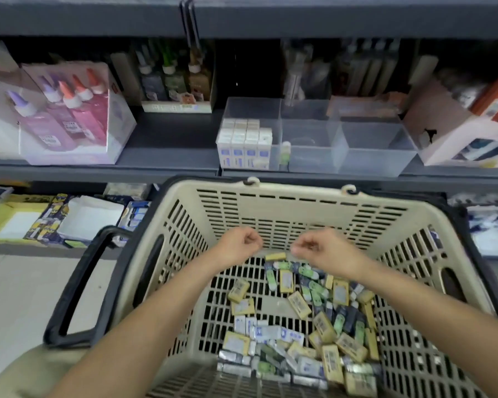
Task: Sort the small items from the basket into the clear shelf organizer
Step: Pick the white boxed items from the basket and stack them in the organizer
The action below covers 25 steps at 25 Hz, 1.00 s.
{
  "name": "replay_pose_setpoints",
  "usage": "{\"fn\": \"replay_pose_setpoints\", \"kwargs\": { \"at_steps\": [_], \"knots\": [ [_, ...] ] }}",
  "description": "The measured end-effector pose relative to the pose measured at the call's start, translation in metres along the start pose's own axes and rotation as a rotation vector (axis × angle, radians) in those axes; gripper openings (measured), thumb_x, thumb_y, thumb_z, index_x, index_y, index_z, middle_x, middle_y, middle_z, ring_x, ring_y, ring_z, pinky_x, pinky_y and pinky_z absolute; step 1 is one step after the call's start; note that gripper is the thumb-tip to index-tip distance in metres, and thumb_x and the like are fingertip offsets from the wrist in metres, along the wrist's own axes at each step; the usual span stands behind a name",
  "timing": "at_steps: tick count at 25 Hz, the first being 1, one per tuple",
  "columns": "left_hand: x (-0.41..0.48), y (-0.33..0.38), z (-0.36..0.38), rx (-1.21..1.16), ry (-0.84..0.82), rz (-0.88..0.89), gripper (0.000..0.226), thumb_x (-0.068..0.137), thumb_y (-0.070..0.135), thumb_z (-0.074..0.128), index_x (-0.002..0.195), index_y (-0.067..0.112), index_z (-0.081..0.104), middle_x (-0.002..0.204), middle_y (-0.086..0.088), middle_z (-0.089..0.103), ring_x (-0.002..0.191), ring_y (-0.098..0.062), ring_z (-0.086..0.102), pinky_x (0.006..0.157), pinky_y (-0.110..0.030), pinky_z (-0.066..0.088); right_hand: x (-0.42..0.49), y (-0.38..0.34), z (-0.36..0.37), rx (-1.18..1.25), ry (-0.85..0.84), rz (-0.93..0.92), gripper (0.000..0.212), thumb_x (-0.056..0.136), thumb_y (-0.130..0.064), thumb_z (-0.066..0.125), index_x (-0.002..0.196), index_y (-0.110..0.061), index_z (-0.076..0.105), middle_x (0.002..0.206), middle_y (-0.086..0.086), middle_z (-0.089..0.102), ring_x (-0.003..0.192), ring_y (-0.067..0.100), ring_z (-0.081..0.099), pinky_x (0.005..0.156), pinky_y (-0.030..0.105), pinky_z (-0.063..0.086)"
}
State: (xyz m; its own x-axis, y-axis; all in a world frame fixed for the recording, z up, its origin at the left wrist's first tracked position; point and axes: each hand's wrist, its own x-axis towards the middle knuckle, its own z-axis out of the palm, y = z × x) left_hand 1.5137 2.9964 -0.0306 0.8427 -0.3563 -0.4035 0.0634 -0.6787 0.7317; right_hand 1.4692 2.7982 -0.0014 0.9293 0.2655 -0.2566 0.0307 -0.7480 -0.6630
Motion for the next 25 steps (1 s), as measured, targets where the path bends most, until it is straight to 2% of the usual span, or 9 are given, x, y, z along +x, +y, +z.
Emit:
{"fn": "replay_pose_setpoints", "kwargs": {
  "at_steps": [4,6,9,12,15,19,21,23,25],
  "knots": [
    [-0.020,-0.021,-0.004,0.283,-0.225,-0.169,0.022,0.094,0.029,0.052,0.106,0.011,0.058,0.101,-0.001,0.059,0.082,-0.013,0.055,0.063,-0.024,0.046,0.004,0.020,0.063,-0.280,-0.331,0.009,0.026,0.090,-0.034,0.057,0.107,-0.017,0.065,0.109,-0.001,0.065,0.096,0.013,0.060,0.083,0.028,0.050],
    [-0.031,-0.023,-0.006,0.370,-0.256,-0.141,0.025,0.093,0.033,0.053,0.109,0.015,0.058,0.105,0.001,0.057,0.085,-0.010,0.054,0.063,-0.021,0.045,0.005,0.020,0.091,-0.342,-0.467,-0.029,0.033,0.089,-0.037,0.059,0.115,-0.016,0.059,0.113,0.002,0.063,0.100,0.019,0.059,0.084,0.034,0.050],
    [-0.042,-0.021,0.002,0.263,-0.253,-0.093,0.019,0.092,0.033,0.054,0.104,0.019,0.058,0.100,0.006,0.057,0.086,-0.008,0.057,0.070,-0.021,0.046,0.003,0.025,0.123,-0.369,-0.605,0.023,0.054,0.081,-0.045,0.066,0.121,-0.013,0.049,0.115,0.006,0.058,0.099,0.025,0.056,0.073,0.034,0.045],
    [-0.046,-0.023,0.015,0.278,-0.350,-0.113,0.027,0.093,0.034,0.053,0.111,0.015,0.057,0.105,-0.001,0.060,0.092,-0.016,0.061,0.084,-0.034,0.051,0.001,0.028,0.136,-0.245,-0.554,0.102,0.061,0.078,-0.043,0.069,0.126,-0.013,0.045,0.114,0.005,0.054,0.101,0.025,0.053,0.069,0.028,0.036],
    [-0.040,-0.027,0.026,0.340,-0.415,-0.142,0.030,0.094,0.032,0.051,0.115,0.011,0.056,0.096,-0.003,0.061,0.084,-0.017,0.059,0.073,-0.033,0.051,-0.002,0.027,0.143,-0.257,-0.427,0.053,0.045,0.080,-0.037,0.068,0.115,-0.013,0.051,0.102,0.001,0.049,0.090,0.018,0.048,0.067,0.027,0.036],
    [-0.031,-0.036,0.025,0.289,-0.410,-0.207,0.028,0.095,0.029,0.050,0.113,0.010,0.056,0.104,-0.008,0.061,0.085,-0.016,0.059,0.066,-0.028,0.048,0.000,0.022,0.154,-0.199,-0.421,0.106,0.046,0.081,-0.035,0.066,0.116,-0.014,0.046,0.116,0.004,0.055,0.100,0.021,0.053,0.079,0.032,0.045],
    [-0.029,-0.039,0.021,0.265,-0.388,-0.233,0.027,0.094,0.029,0.051,0.113,0.010,0.058,0.096,-0.005,0.060,0.079,-0.012,0.058,0.061,-0.024,0.045,0.002,0.018,0.158,-0.156,-0.407,0.127,0.050,0.082,-0.042,0.064,0.118,-0.014,0.045,0.117,0.004,0.054,0.102,0.022,0.054,0.080,0.033,0.046],
    [-0.027,-0.041,0.017,0.247,-0.352,-0.235,0.028,0.094,0.028,0.051,0.113,0.009,0.058,0.088,-0.001,0.058,0.072,-0.009,0.055,0.056,-0.022,0.043,0.002,0.014,0.160,-0.151,-0.368,0.111,0.052,0.084,-0.039,0.063,0.126,-0.016,0.042,0.124,0.006,0.051,0.106,0.024,0.054,0.083,0.034,0.047],
    [-0.026,-0.041,0.014,0.216,-0.323,-0.238,0.026,0.094,0.026,0.049,0.113,0.008,0.056,0.091,0.000,0.057,0.071,-0.008,0.053,0.055,-0.020,0.043,0.002,0.012,0.161,-0.197,-0.393,0.056,0.058,0.087,-0.036,0.060,0.137,-0.025,0.034,0.132,0.006,0.043,0.110,0.025,0.053,0.086,0.035,0.048]
  ]
}}
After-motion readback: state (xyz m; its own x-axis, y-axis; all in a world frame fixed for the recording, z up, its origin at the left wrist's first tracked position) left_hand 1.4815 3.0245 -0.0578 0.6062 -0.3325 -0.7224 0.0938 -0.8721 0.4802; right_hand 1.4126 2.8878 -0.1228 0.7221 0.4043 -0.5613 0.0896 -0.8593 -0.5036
